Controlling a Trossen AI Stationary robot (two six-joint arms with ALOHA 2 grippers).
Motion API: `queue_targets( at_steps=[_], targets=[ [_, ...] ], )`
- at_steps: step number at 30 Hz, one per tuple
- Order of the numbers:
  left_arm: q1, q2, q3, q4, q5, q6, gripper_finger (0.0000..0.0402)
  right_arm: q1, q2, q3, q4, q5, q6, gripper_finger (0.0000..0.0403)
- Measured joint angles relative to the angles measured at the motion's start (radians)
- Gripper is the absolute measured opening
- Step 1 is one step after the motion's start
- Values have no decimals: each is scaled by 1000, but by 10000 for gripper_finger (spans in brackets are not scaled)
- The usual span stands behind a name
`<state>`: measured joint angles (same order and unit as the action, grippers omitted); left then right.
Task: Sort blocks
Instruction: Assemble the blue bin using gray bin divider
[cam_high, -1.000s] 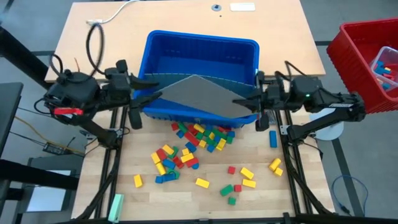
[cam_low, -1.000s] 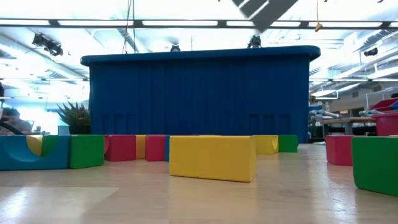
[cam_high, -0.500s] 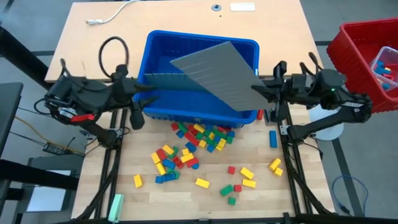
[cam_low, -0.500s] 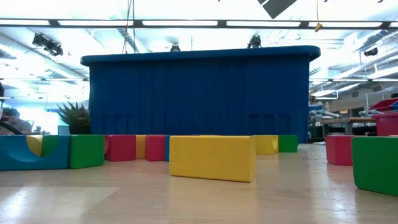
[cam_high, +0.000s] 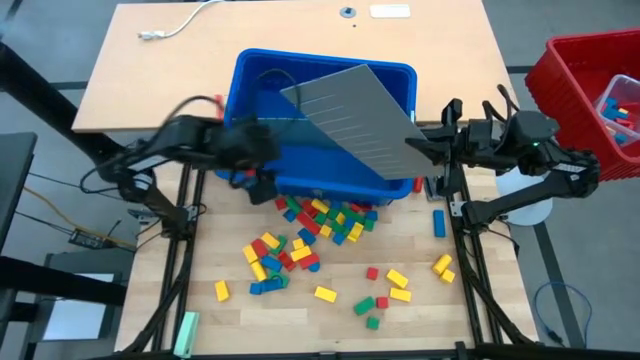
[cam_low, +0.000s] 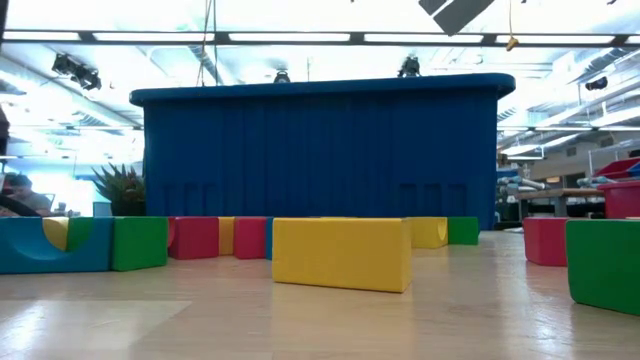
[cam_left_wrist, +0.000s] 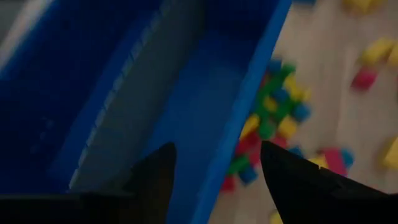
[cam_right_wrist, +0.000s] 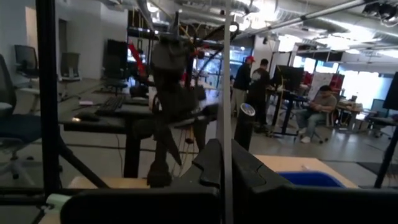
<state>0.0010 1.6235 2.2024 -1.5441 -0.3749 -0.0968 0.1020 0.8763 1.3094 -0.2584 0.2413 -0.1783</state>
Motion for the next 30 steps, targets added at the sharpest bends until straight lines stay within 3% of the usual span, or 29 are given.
queue_targets(
  at_steps=[6, 10, 14, 19, 23, 30],
  targets=[
    [40, 75, -78, -29, 96, 85, 241, 0, -30, 0, 3, 2, -3, 0],
    [63, 13, -211, -17, 79, 68, 241, 0, -67, 0, 3, 4, -2, 0],
    [99, -80, -346, 93, 87, 44, 241, 0, -99, 0, 3, 0, -2, 0],
    [132, -151, -502, 269, 169, 57, 240, 0, -113, 0, 4, 5, -4, 0],
    [130, -158, -601, 396, 231, 135, 240, 0, -112, 0, 1, 5, -4, 0],
    [132, -133, -705, 540, 251, 255, 240, 0, -111, 0, 1, 6, 1, 0]
  ],
)
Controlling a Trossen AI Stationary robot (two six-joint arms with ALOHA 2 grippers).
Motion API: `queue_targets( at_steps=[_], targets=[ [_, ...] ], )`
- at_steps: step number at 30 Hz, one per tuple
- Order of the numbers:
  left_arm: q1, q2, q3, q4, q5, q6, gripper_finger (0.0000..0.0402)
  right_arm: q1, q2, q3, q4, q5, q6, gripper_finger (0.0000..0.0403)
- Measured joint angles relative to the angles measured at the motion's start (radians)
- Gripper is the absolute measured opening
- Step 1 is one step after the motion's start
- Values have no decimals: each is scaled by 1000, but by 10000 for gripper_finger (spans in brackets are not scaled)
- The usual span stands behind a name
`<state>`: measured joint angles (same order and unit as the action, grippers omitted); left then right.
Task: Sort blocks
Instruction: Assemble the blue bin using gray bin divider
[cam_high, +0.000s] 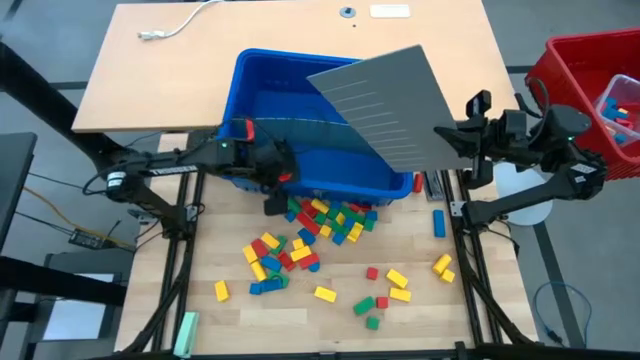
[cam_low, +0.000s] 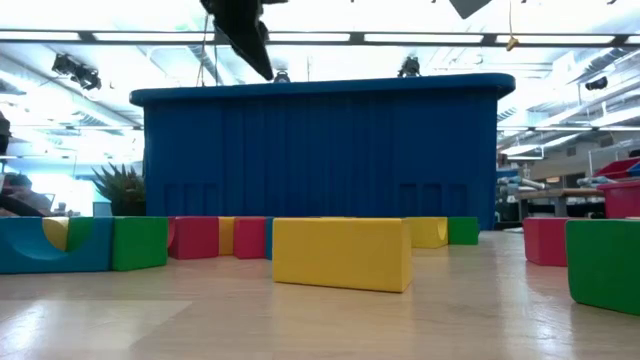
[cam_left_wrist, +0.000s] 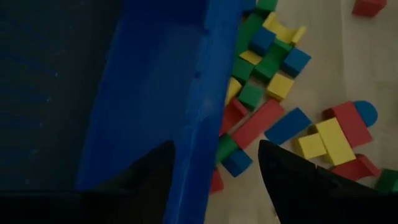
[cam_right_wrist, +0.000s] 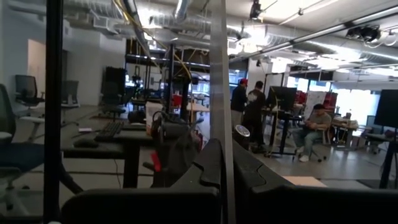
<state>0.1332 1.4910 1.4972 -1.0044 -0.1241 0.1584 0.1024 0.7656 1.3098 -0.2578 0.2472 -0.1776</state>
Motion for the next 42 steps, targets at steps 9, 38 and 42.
queue_targets(
  at_steps=[9, 38, 42],
  targets=[
    [30, 58, -67, 98, -3, 27, 239, 0, 0, 0, 0, 22, 1, 0],
    [71, 56, 23, 282, -134, -147, 110, 0, 0, 0, -21, 22, -5, 0],
    [72, 68, 21, 358, -150, -206, 108, 0, -1, 0, -21, 22, -5, 0]
  ],
)
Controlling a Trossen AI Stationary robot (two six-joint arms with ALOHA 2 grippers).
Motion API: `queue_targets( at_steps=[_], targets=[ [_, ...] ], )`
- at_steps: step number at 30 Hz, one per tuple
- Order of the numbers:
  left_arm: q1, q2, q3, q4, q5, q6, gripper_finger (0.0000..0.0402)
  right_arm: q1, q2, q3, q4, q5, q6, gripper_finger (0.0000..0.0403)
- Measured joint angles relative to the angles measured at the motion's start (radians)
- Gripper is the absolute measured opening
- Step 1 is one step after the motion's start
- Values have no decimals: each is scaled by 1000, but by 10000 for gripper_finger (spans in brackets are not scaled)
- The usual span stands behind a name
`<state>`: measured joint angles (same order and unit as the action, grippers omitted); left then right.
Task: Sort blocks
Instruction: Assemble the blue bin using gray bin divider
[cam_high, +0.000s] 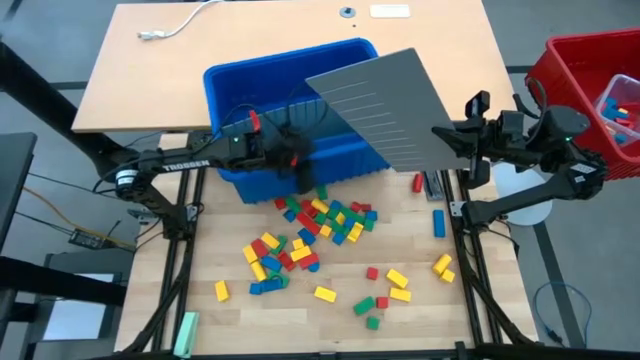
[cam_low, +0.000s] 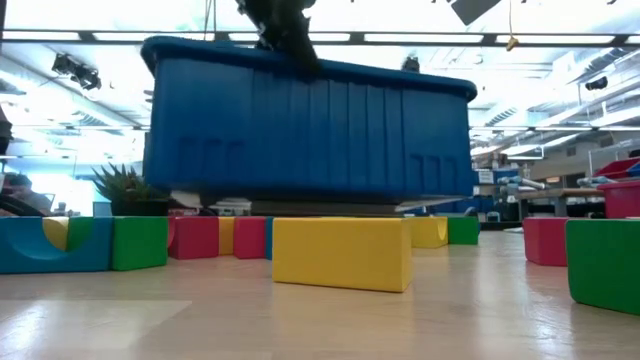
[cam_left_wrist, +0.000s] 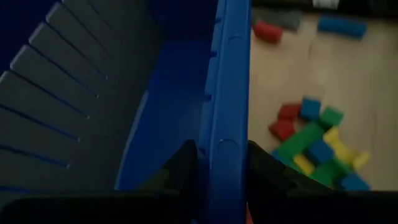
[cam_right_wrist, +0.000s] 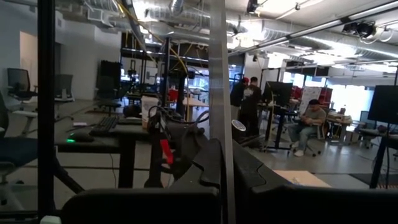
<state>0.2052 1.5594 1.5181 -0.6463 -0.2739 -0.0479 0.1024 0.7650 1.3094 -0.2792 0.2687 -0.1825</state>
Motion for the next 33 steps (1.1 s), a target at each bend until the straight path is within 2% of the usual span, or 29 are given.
queue_targets(
  at_steps=[17, 24, 25, 26, 28, 31, 33],
  targets=[
    [17, 187, 14, 357, -54, -241, 107, 0, 0, 0, 0, 0, 0, 0],
    [38, 271, 15, 572, -54, -372, 109, 0, 0, 0, 0, 0, 0, 0],
    [41, 281, 15, 618, -54, -384, 104, 0, 0, 0, 0, 0, 0, 0],
    [45, 288, 19, 677, -42, -404, 72, 0, 0, 0, 0, 0, 0, 0],
    [51, 294, 23, 761, -23, -406, 42, 0, 0, 0, 0, 0, 0, 0],
    [65, 319, 23, 895, 11, -392, 23, 0, 0, 0, 0, 0, -1, 0],
    [79, 330, 21, 926, 11, -375, 14, 0, 0, 0, -4, 0, 0, 0]
  ],
)
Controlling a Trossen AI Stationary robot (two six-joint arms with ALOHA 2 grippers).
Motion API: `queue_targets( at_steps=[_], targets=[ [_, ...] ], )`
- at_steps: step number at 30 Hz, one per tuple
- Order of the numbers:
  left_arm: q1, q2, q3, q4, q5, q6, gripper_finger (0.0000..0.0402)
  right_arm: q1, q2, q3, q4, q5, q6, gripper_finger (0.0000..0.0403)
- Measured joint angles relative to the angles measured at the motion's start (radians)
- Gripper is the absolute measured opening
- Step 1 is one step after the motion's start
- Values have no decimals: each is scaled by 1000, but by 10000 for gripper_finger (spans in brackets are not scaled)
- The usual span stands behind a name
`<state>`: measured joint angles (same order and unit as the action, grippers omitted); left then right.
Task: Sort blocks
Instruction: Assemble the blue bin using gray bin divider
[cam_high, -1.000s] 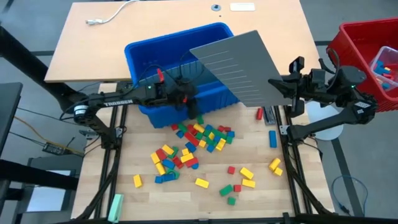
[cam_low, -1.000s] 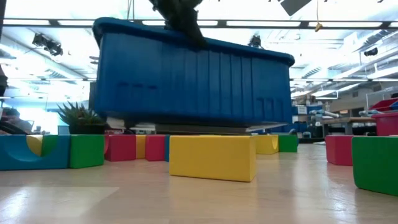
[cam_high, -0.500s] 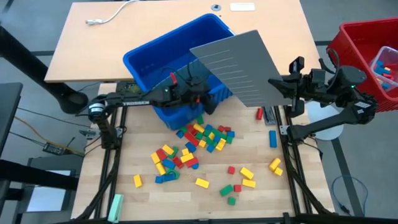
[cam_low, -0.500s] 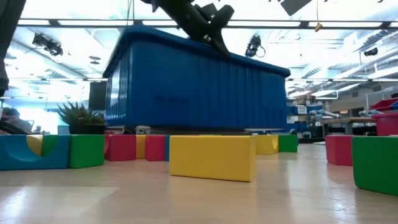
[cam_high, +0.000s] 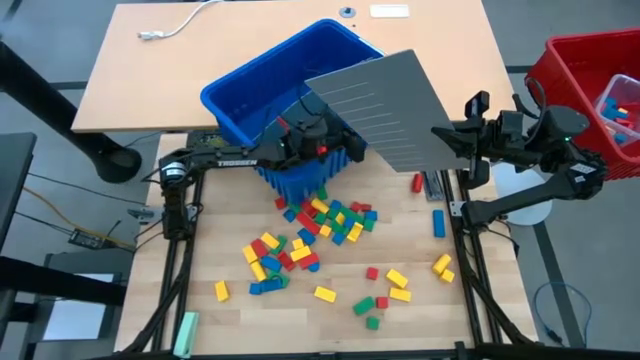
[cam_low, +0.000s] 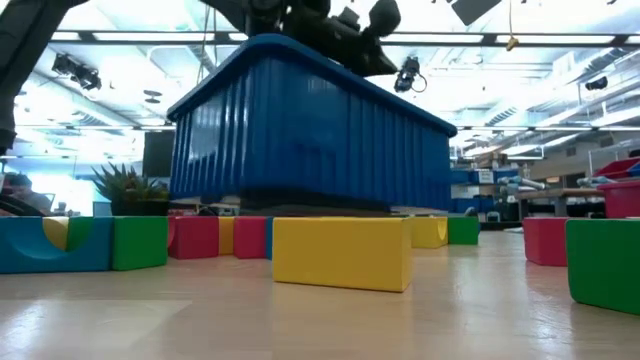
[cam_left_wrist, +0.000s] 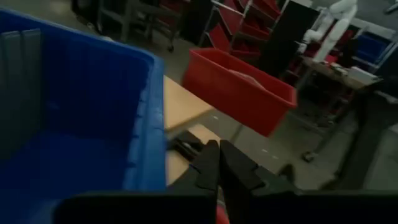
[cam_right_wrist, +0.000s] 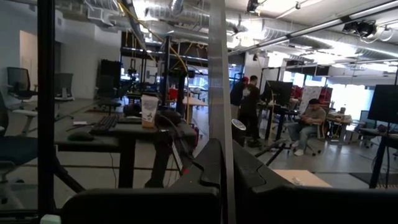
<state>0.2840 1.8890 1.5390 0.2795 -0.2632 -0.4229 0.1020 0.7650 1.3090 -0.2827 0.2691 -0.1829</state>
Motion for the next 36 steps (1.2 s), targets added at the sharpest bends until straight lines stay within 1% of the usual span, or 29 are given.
queue_targets(
  at_steps=[4, 8, 10, 12, 15, 18, 22, 25, 28, 32, 36],
  targets=[
    [14, -1, 0, -14, 3, 24, 11, 0, 0, 0, -3, 0, 4, 0],
    [8, 0, -1, -15, 91, 108, 23, 0, 0, 0, -6, 0, 4, 0],
    [8, -2, -1, -1, 139, 118, 39, 0, 0, 0, -7, 0, 4, 0],
    [9, -20, -2, -25, 175, 133, 63, 0, 0, 0, -7, 0, 4, 0],
    [10, -65, -2, -45, 230, 232, 104, 0, 0, 0, -8, 0, 4, 0],
    [8, -152, -2, -111, 266, 332, 140, 0, 0, 0, -9, 0, 5, 0],
    [9, -314, -2, -333, 275, 475, 171, 0, 0, 0, -15, 0, 5, 0],
    [9, -440, -2, -550, 281, 547, 178, 0, 0, 0, -26, 0, 6, 0],
    [9, -540, -2, -764, 284, 577, 178, 0, 1, 0, -30, 0, 6, 0],
    [9, -609, -2, -1018, 282, 571, 177, 0, 0, 0, -28, 0, 6, 0],
    [9, -629, -3, -1252, 289, 619, 177, 0, 0, 0, -29, 0, 6, 0]
  ],
)
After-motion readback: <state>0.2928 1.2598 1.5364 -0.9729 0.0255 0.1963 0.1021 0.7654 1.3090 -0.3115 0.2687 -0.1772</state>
